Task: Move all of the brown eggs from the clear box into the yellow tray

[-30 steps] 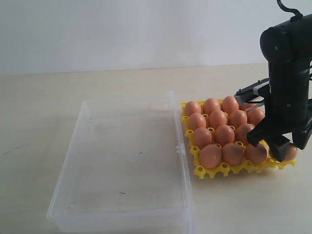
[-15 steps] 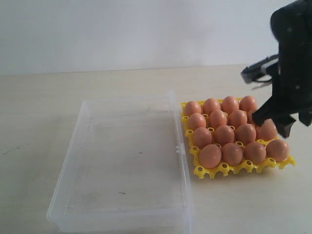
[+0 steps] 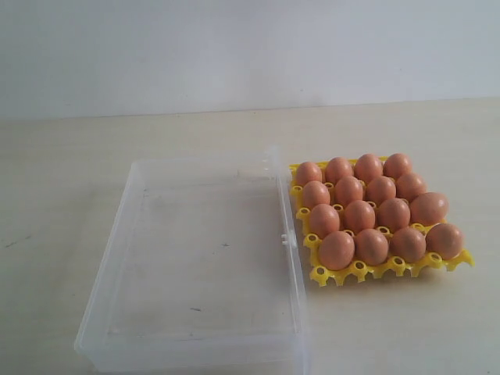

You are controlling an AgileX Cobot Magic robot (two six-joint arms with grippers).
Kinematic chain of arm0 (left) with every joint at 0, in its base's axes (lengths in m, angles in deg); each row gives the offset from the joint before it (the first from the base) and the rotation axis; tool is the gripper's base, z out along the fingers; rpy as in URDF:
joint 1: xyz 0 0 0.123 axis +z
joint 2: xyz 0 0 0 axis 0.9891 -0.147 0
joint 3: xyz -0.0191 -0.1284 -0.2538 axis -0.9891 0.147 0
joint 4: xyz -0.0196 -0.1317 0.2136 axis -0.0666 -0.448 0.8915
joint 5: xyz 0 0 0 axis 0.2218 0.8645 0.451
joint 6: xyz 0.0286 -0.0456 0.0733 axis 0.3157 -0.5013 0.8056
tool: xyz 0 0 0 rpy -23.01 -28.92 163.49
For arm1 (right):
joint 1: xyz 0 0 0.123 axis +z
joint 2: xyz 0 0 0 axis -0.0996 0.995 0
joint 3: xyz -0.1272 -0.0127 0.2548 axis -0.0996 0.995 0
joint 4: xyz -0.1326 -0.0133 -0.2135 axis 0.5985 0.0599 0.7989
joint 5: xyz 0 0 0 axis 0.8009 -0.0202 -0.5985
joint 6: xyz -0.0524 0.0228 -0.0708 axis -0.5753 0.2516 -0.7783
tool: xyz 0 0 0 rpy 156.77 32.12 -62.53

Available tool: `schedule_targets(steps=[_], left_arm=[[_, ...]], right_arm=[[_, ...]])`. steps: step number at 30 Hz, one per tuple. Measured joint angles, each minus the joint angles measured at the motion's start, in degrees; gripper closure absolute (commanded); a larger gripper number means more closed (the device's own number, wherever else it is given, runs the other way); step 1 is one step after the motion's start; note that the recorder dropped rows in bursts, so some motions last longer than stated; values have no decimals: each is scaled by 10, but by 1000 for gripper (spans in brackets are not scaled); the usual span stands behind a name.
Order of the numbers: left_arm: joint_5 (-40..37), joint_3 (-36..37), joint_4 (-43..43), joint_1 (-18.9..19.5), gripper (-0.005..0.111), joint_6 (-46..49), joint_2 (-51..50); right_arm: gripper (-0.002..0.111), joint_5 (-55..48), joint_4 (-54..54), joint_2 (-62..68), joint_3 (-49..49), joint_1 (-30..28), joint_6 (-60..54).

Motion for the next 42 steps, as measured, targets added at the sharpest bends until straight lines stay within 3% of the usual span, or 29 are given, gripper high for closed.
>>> schedule_targets(steps=[7, 15, 23, 42], left_arm=[[0, 0, 0, 0, 107, 0, 0], [0, 0, 0, 0, 107, 0, 0], [0, 0, 0, 0, 107, 0, 0], [0, 0, 0, 0, 107, 0, 0]], right_arm=[[108, 42, -202, -243, 174, -10, -189], [108, 42, -343, -478, 324, -10, -227], [108, 43, -409, -495, 397, -10, -229], [108, 67, -409, -495, 399, -10, -230]])
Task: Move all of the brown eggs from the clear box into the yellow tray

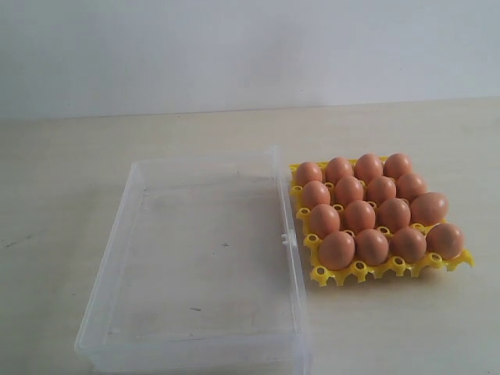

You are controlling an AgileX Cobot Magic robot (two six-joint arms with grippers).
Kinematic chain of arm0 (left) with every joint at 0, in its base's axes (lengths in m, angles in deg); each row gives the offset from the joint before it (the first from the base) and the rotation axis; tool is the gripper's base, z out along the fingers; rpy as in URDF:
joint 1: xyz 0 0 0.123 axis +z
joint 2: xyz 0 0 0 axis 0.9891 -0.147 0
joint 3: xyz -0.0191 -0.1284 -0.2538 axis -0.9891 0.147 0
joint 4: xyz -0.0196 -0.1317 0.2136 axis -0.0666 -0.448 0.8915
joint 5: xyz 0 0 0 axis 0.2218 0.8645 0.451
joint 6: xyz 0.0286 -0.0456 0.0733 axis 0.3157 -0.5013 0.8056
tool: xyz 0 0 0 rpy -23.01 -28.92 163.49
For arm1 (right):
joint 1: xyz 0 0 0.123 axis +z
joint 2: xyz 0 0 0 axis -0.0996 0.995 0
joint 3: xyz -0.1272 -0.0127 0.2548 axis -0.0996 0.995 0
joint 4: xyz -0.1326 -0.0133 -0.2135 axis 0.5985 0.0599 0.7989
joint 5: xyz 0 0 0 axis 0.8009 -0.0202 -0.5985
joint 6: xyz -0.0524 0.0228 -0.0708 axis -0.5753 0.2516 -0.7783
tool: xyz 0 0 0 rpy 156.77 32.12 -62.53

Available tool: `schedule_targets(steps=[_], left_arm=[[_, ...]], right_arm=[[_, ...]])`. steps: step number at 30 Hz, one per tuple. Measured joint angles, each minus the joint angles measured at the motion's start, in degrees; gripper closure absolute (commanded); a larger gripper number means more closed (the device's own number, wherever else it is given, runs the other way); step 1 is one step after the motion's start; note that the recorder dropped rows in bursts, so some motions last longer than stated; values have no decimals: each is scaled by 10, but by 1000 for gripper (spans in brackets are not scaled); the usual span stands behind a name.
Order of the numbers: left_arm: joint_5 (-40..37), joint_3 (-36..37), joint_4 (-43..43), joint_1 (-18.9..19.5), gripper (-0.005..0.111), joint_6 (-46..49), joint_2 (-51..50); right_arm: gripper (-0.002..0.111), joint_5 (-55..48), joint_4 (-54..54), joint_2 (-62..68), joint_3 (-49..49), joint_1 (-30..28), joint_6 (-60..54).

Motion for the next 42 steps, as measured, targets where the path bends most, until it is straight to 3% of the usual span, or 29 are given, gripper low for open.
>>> schedule_targets(steps=[8, 13, 18, 42], left_arm=[[0, 0, 0, 0, 107, 0, 0], [0, 0, 0, 0, 107, 0, 0], [0, 0, 0, 0, 107, 0, 0], [0, 0, 0, 0, 107, 0, 0]], right_arm=[[108, 7, 7, 0, 0, 0, -23], [108, 110, 12, 0, 0, 0, -134], [108, 164, 4, 0, 0, 0, -171], [108, 169, -31, 0, 0, 0, -174]])
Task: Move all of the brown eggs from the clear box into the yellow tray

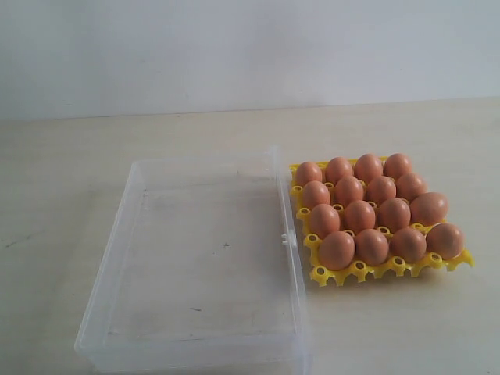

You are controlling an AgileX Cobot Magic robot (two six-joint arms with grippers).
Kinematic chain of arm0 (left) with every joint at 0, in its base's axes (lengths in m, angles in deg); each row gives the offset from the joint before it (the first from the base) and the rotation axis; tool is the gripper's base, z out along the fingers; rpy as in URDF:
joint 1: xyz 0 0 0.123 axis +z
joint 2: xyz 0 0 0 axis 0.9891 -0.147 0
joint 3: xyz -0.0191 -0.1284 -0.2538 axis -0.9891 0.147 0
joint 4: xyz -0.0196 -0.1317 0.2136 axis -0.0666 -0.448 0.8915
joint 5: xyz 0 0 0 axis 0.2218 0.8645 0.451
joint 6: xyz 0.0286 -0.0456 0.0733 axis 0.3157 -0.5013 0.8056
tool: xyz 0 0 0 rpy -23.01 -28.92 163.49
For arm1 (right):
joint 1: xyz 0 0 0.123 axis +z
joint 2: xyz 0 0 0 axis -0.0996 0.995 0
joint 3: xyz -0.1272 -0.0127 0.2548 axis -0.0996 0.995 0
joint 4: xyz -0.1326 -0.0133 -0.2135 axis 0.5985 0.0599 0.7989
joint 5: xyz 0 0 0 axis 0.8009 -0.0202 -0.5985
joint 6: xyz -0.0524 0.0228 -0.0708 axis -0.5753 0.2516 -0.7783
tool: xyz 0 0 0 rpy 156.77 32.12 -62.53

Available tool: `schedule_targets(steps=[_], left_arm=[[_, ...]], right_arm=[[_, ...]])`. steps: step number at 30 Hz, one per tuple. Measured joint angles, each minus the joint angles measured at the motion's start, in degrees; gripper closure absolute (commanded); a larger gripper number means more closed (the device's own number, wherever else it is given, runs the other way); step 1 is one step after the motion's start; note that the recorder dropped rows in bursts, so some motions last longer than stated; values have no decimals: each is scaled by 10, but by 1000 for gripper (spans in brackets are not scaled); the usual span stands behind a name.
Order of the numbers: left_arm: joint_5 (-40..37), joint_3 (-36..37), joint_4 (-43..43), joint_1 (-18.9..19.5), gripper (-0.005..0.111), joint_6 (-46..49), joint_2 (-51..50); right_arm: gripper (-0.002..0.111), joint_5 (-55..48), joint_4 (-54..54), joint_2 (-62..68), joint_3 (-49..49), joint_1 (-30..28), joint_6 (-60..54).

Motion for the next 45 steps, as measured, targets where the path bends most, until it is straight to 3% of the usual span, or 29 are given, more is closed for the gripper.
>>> schedule_targets(steps=[21, 45], left_arm=[[0, 0, 0, 0, 107, 0, 0], [0, 0, 0, 0, 107, 0, 0]], right_arm=[[108, 1, 0, 0, 0, -58, 0], [108, 2, -1, 0, 0, -60, -1]])
